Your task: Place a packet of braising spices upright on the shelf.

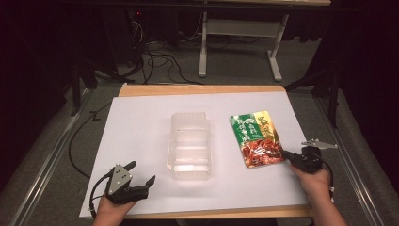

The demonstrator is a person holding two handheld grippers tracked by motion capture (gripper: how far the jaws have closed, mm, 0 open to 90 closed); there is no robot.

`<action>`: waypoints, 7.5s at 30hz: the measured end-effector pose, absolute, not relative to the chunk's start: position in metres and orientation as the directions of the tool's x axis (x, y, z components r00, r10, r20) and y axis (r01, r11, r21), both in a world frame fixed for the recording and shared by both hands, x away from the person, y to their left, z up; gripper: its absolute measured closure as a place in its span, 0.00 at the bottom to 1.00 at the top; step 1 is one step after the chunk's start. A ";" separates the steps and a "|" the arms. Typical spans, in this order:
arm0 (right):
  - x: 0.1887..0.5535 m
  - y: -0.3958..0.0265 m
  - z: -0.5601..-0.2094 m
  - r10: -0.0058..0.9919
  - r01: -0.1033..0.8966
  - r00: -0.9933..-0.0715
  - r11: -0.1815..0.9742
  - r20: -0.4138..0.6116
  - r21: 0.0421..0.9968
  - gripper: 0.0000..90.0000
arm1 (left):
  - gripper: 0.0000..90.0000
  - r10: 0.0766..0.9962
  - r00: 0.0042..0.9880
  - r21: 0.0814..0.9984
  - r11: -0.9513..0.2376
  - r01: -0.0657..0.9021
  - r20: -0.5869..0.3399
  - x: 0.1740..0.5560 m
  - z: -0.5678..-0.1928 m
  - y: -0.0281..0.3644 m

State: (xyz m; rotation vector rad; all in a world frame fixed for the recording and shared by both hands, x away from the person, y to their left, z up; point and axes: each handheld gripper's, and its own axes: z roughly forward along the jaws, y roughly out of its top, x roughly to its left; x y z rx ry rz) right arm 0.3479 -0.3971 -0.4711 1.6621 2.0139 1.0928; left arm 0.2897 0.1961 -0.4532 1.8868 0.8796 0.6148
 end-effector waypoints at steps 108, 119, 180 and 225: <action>0.400 -0.398 -0.474 0.816 0.668 -0.316 -0.171 0.484 0.724 0.49 | 0.18 0.770 0.634 0.887 -0.339 0.314 0.070 0.295 -0.455 0.185; 0.405 -0.398 -0.481 0.796 0.703 -0.311 -0.176 0.520 0.690 0.46 | 0.18 0.770 0.635 0.887 -0.338 0.314 0.069 0.295 -0.455 0.185; 0.380 -0.386 -0.458 0.831 0.674 -0.414 0.005 0.372 0.738 1.00 | 0.18 0.770 0.635 0.886 -0.340 0.315 0.070 0.295 -0.455 0.185; 0.321 -0.372 -0.371 0.841 0.264 -0.497 -0.089 0.214 0.960 1.00 | 0.18 0.777 0.625 0.898 -0.323 0.298 0.072 0.294 -0.451 0.187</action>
